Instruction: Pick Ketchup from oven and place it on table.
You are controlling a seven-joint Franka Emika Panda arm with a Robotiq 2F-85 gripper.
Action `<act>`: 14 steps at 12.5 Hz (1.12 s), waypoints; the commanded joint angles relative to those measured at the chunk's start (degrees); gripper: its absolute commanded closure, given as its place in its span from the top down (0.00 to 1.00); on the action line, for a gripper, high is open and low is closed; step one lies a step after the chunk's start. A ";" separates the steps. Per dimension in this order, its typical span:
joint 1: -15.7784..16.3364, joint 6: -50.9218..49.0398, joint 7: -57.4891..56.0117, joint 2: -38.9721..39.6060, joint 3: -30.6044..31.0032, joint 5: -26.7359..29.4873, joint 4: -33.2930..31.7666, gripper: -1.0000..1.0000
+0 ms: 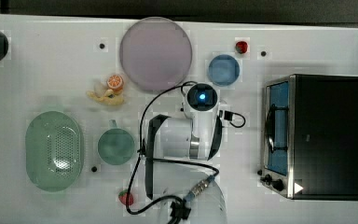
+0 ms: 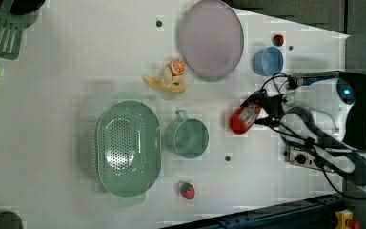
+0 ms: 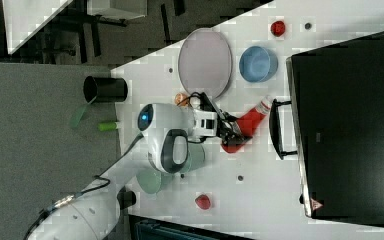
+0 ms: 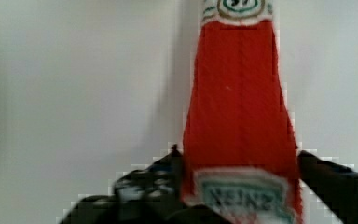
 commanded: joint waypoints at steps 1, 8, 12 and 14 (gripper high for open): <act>1.00 -1.18 3.88 -10.25 1.07 0.90 2.49 1.00; 0.89 -28.34 4.16 -24.07 0.56 0.62 23.57 1.00; 0.89 -38.65 4.48 -24.05 0.20 0.14 31.65 1.00; 0.86 -46.64 4.51 -24.07 -0.10 -0.41 35.18 1.00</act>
